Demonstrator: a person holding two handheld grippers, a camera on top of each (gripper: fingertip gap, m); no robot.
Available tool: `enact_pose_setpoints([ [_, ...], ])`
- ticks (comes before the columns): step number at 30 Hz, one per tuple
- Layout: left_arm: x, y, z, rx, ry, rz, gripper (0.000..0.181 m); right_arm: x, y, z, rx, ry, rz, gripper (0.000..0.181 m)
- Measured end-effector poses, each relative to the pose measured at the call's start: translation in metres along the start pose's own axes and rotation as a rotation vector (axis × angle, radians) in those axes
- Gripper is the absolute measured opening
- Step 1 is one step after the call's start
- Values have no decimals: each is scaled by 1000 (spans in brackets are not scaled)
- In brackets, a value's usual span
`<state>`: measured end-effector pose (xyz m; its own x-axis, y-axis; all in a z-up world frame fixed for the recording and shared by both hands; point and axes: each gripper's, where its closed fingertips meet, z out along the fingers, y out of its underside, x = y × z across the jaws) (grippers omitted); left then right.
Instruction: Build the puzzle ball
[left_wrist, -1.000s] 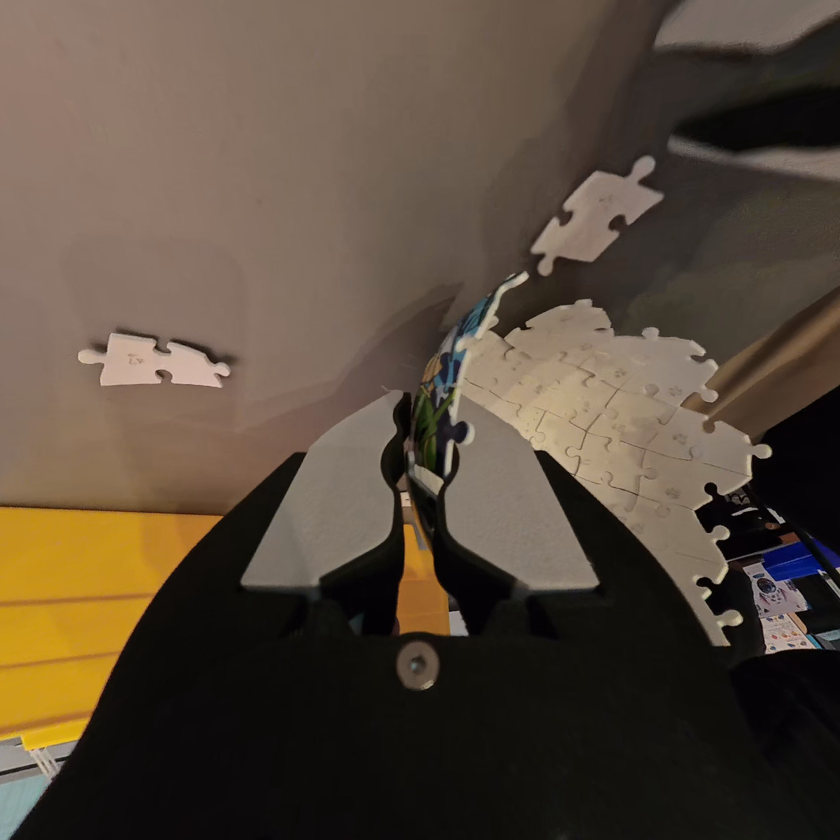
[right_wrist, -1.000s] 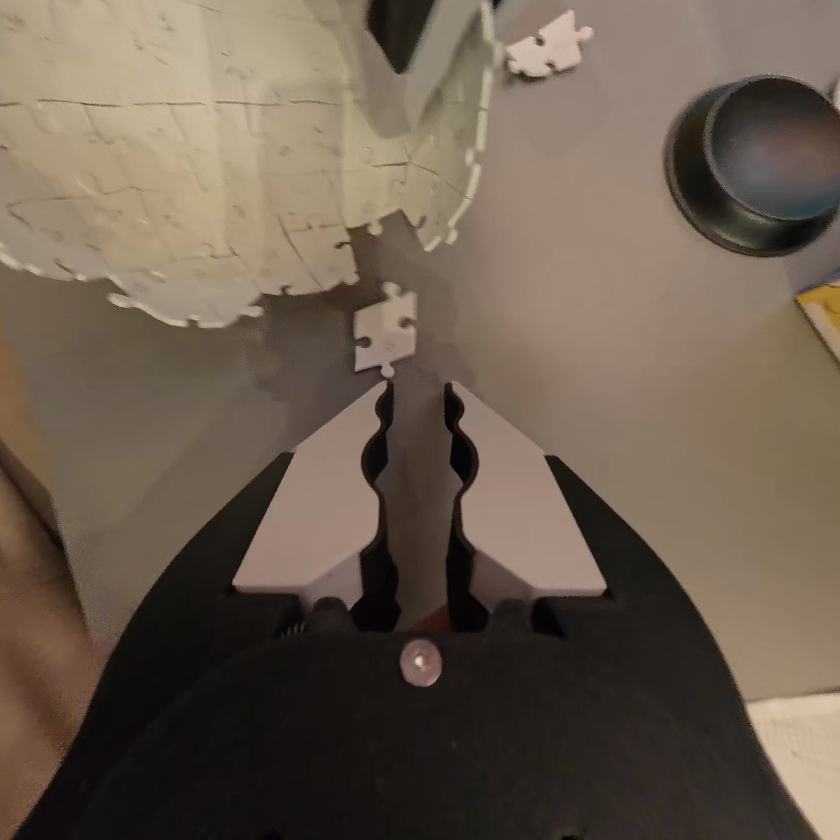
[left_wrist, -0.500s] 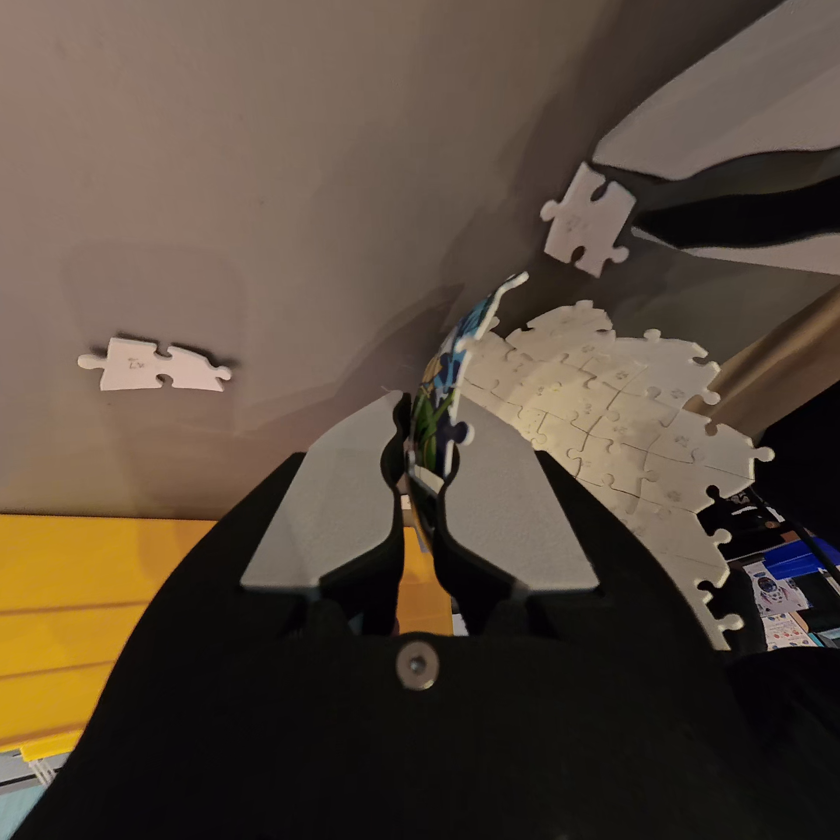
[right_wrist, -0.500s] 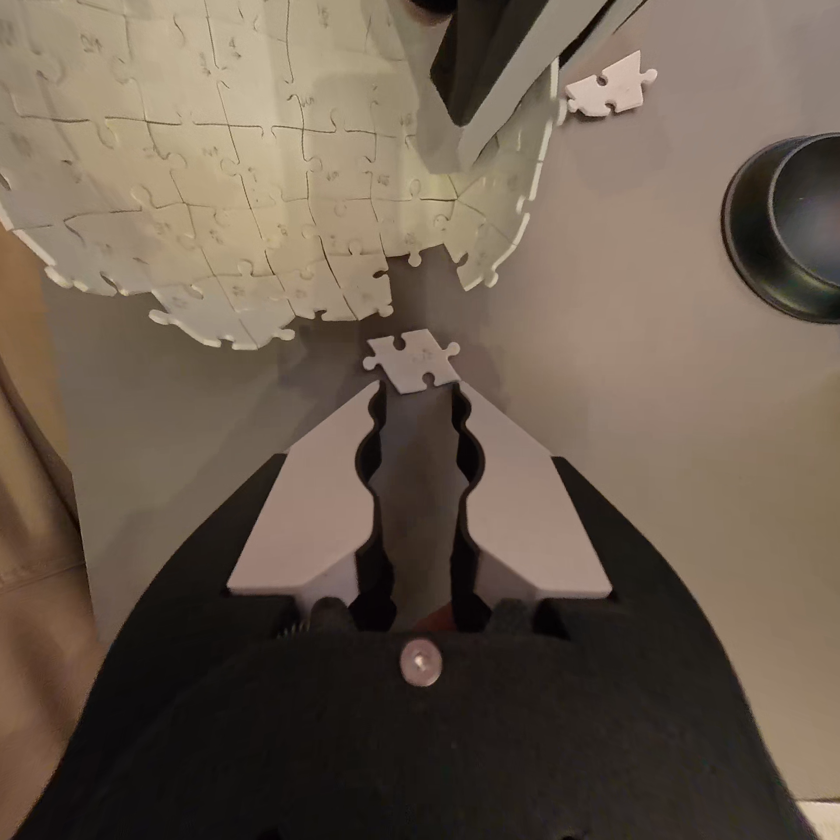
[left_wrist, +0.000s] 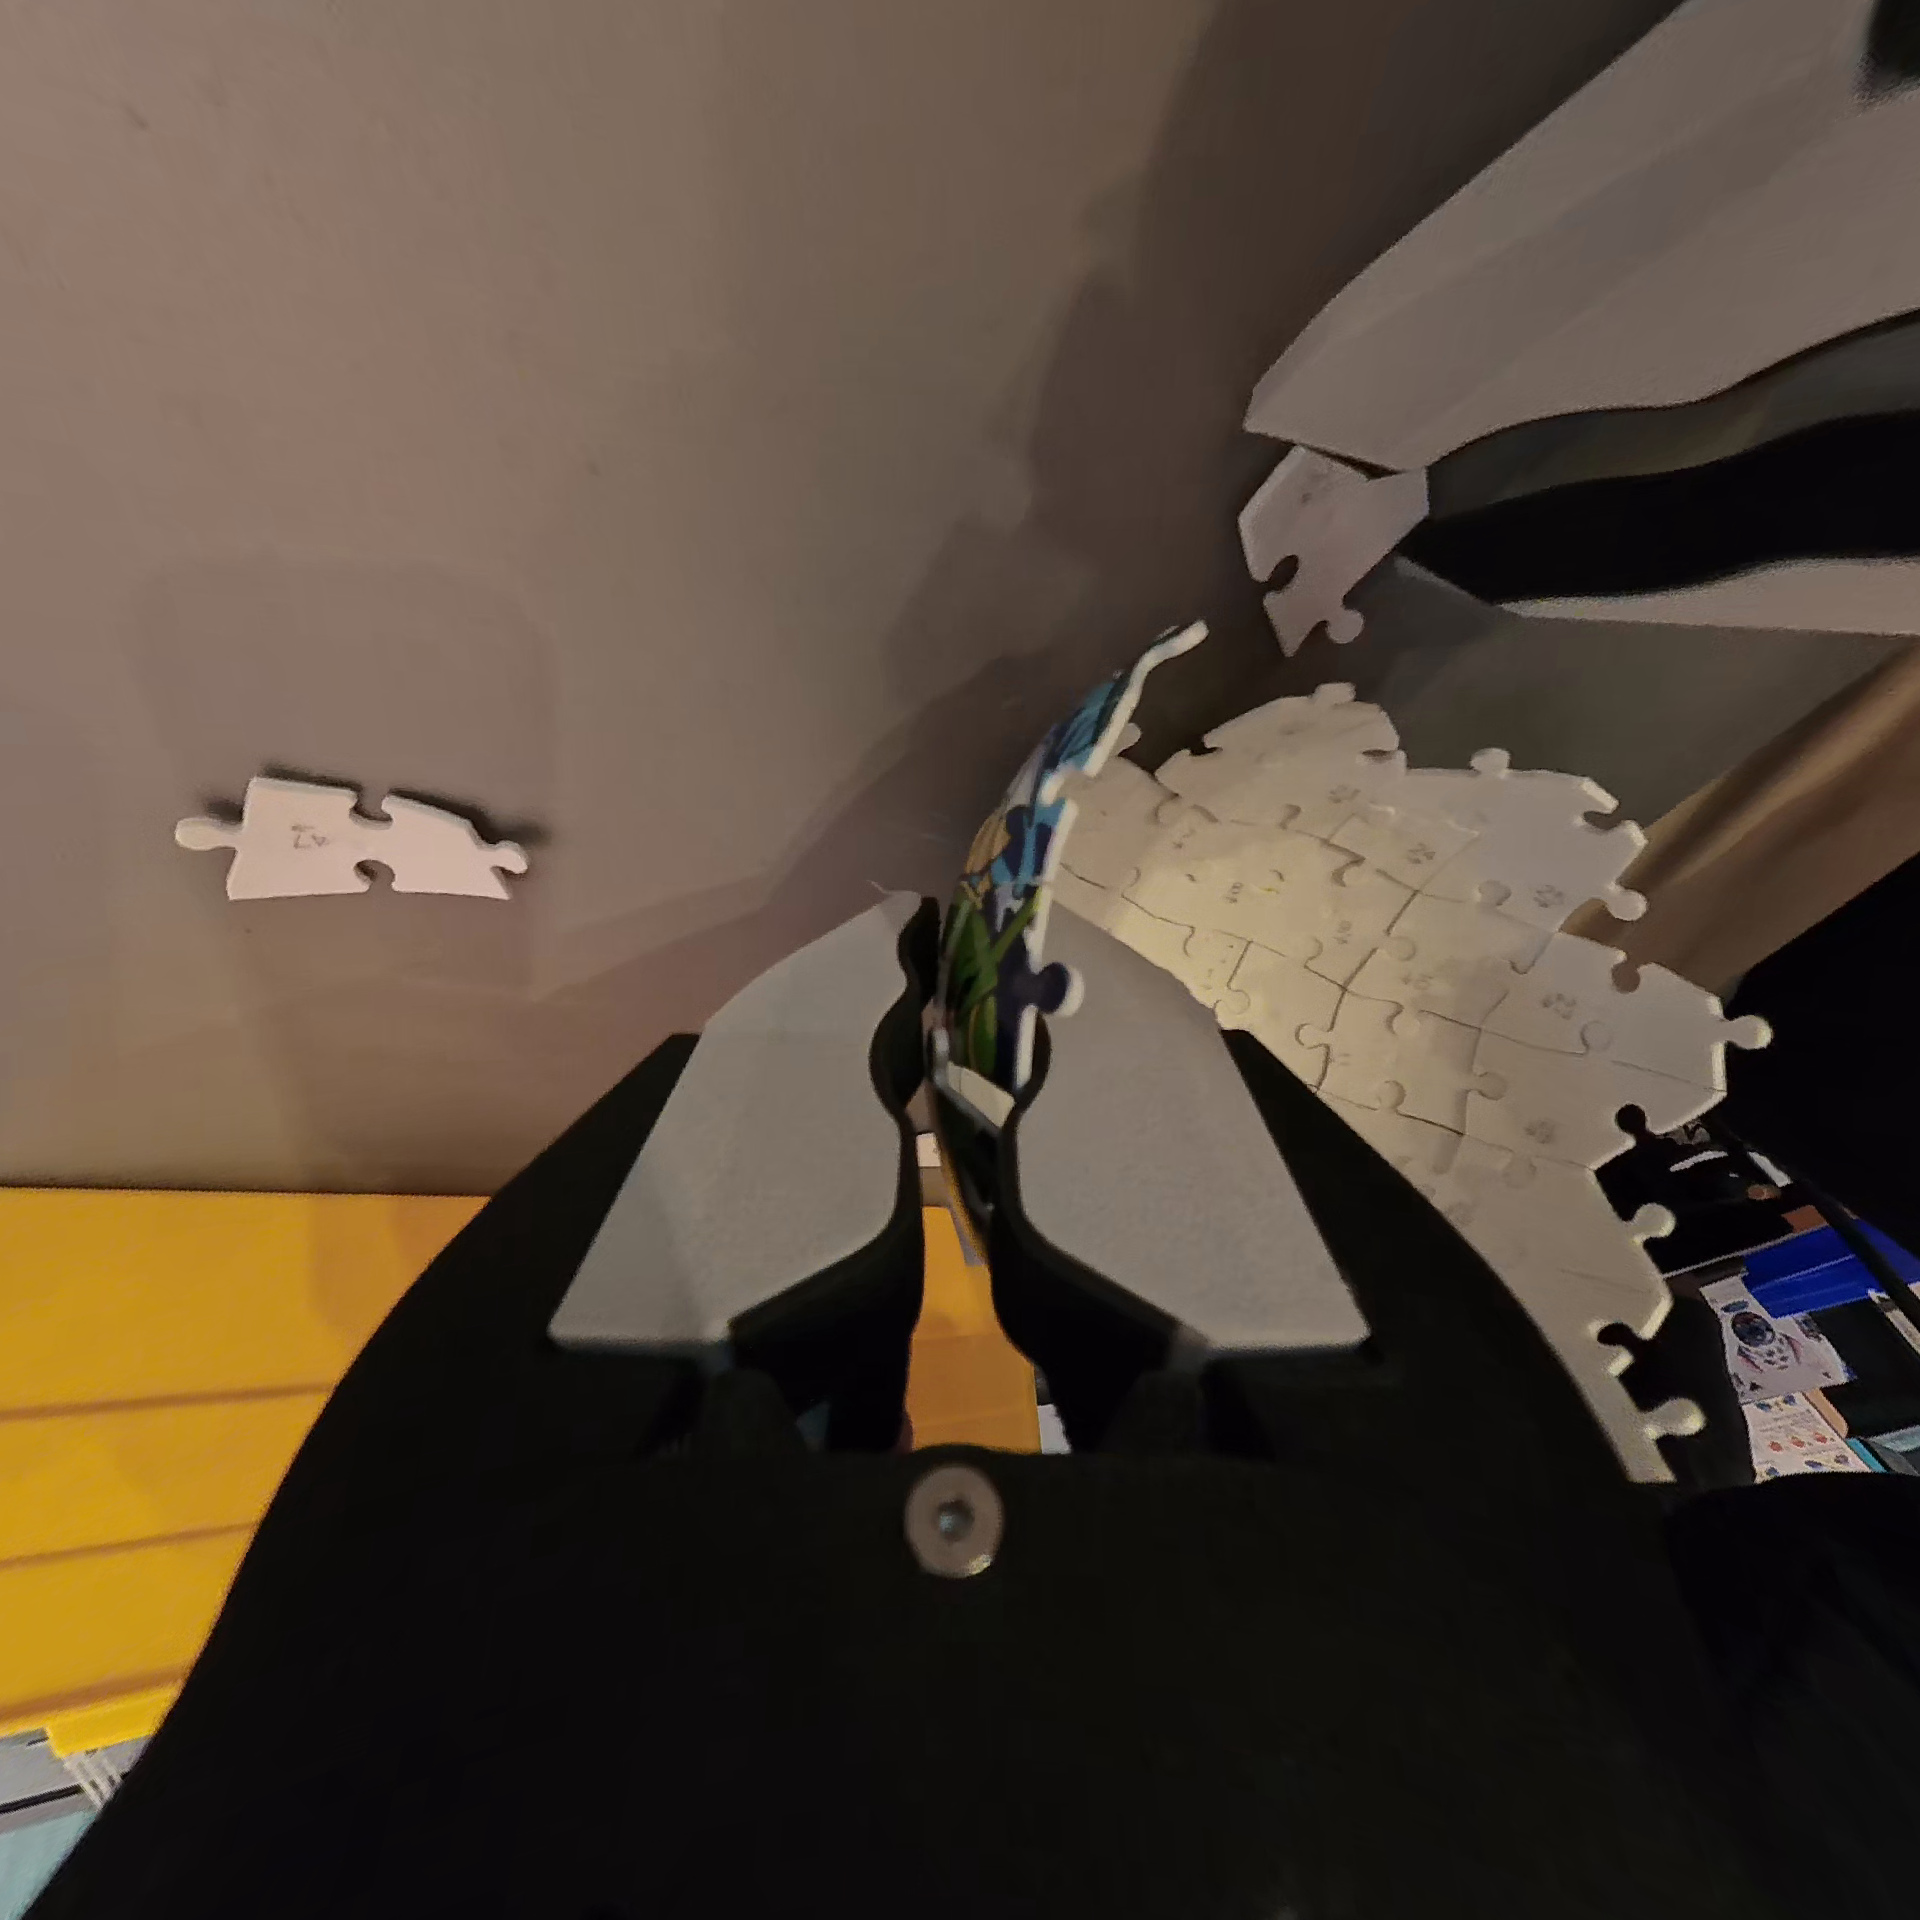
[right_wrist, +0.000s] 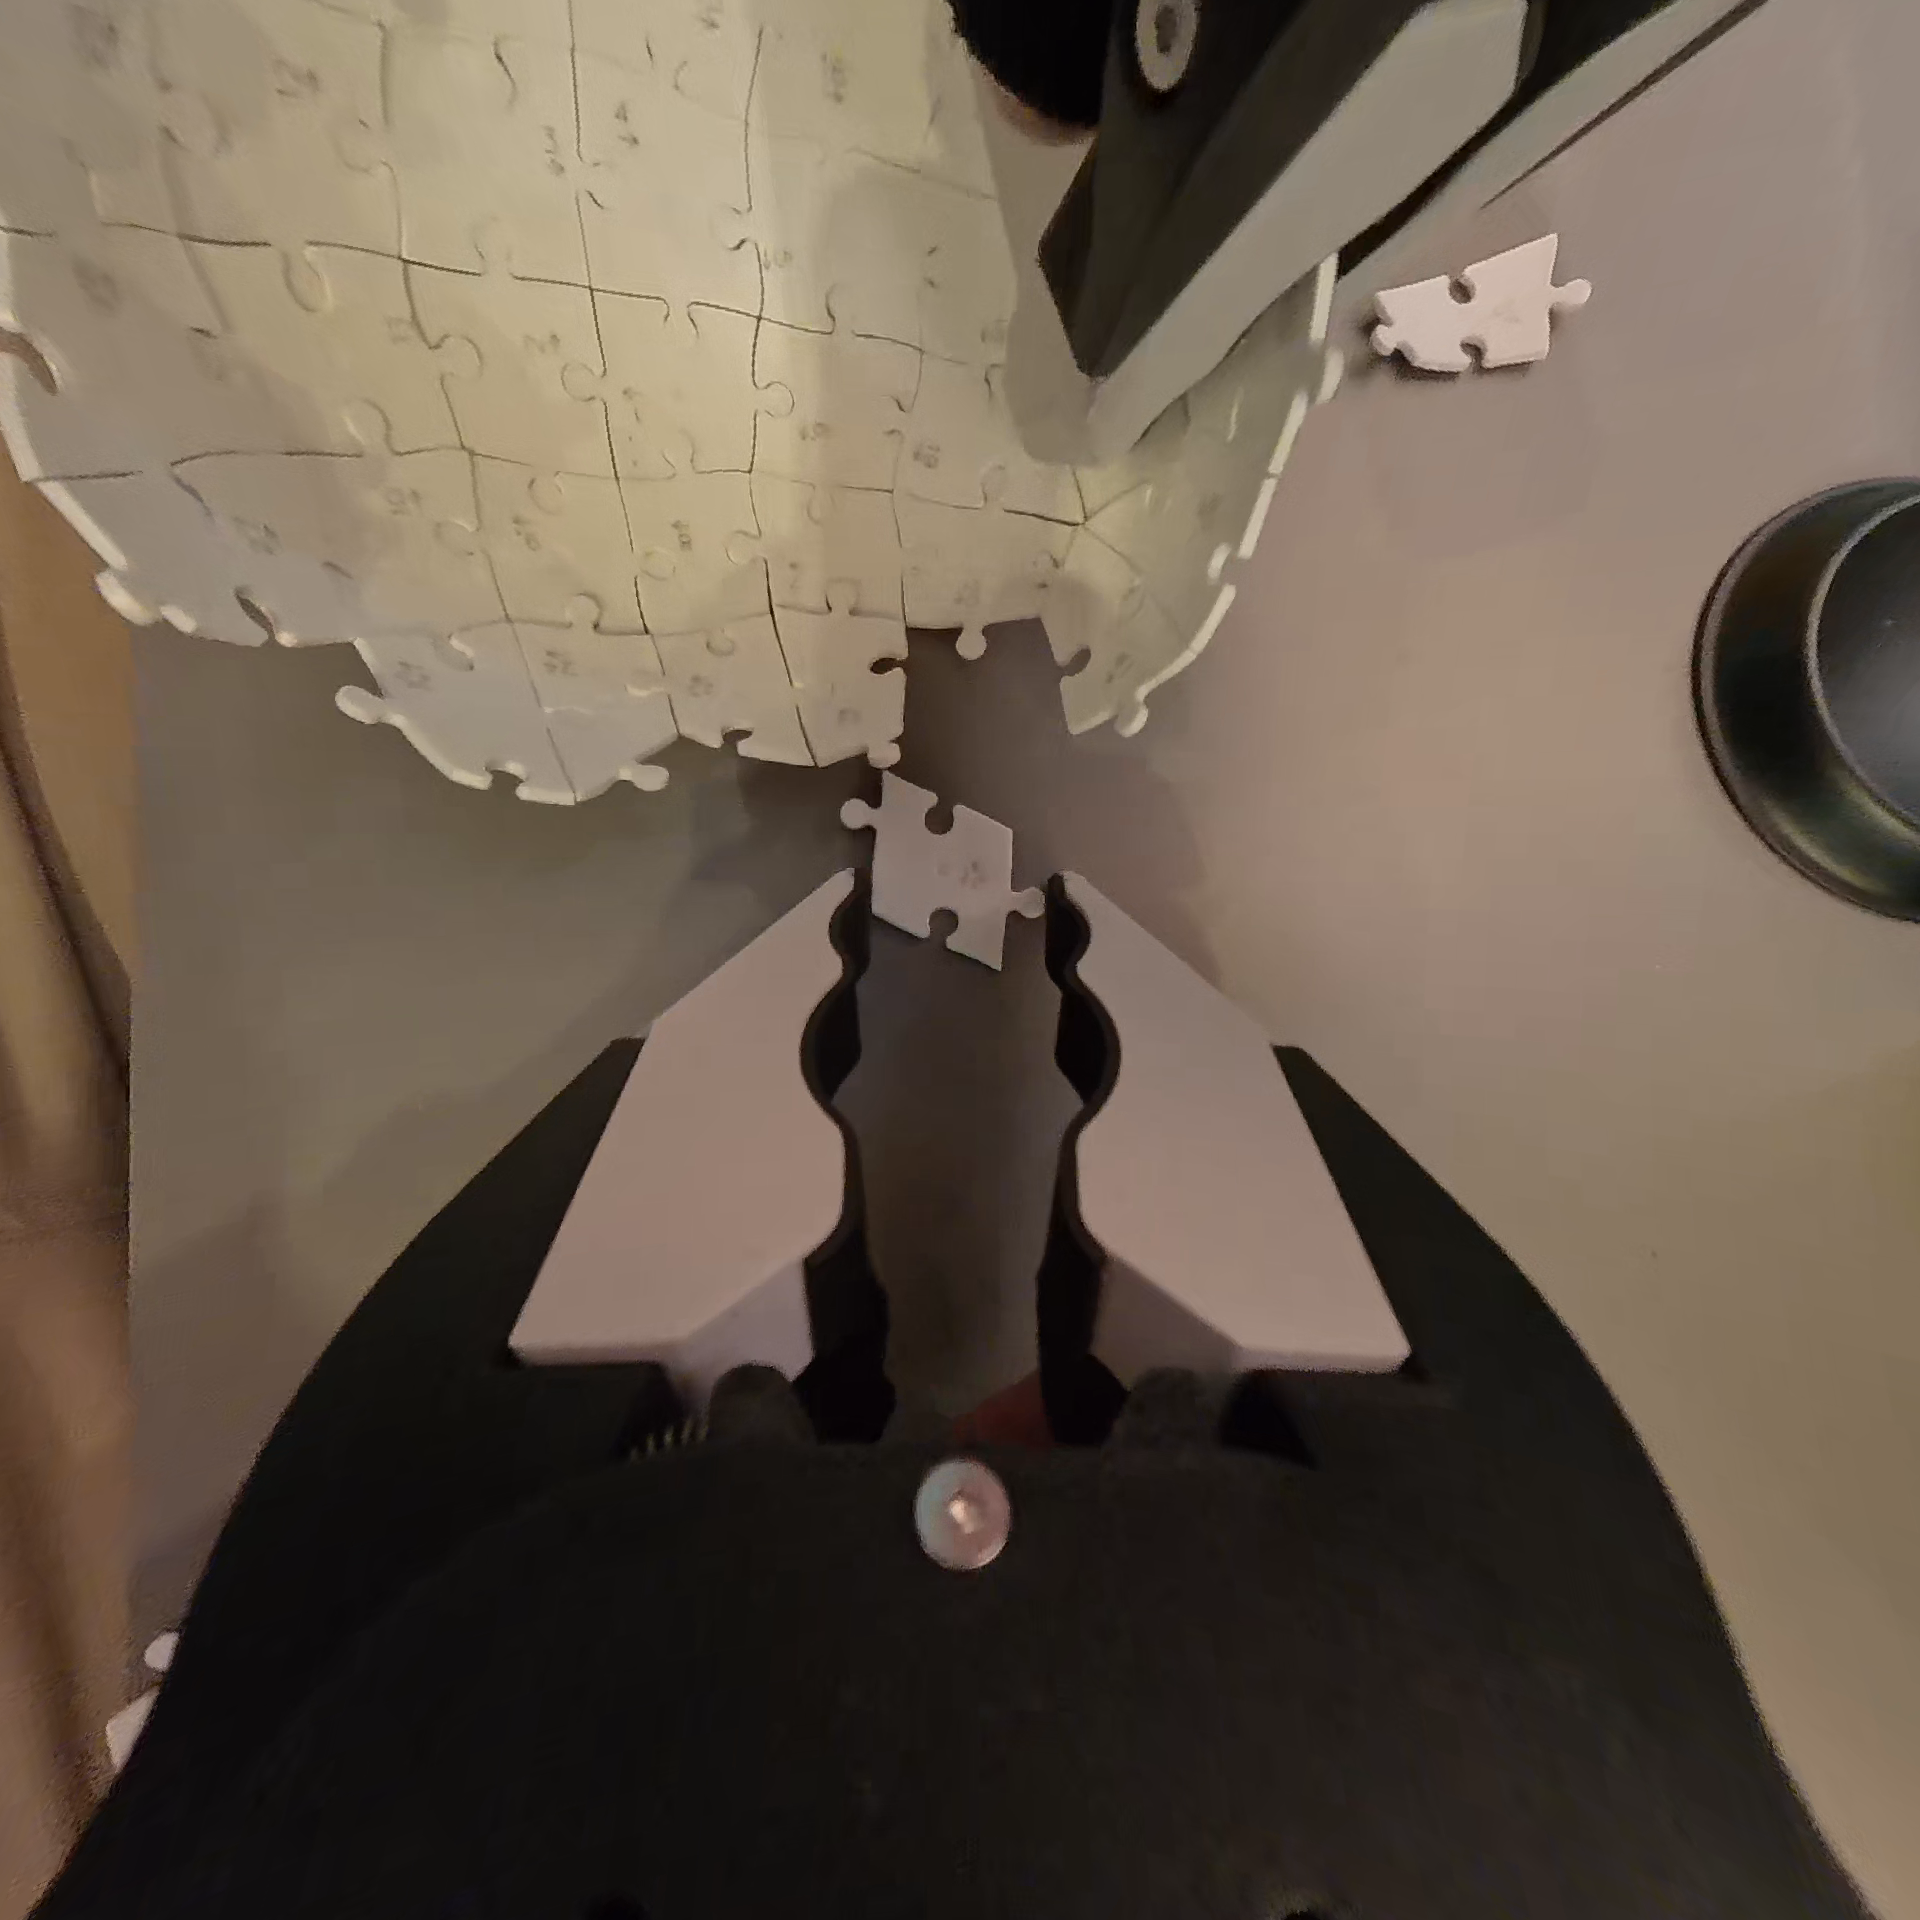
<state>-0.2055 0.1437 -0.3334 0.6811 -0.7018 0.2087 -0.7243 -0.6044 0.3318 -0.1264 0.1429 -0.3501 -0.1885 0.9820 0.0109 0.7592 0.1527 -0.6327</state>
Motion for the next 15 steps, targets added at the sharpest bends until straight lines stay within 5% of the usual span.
enact_pose_setpoints([
  [8,-1,-2,0,-6,4,8,8,-1,1,-7,31,32,3,32],
  [15,0,-3,0,-17,2,11,8,-9,-28,-22,59,47,-130,32],
])
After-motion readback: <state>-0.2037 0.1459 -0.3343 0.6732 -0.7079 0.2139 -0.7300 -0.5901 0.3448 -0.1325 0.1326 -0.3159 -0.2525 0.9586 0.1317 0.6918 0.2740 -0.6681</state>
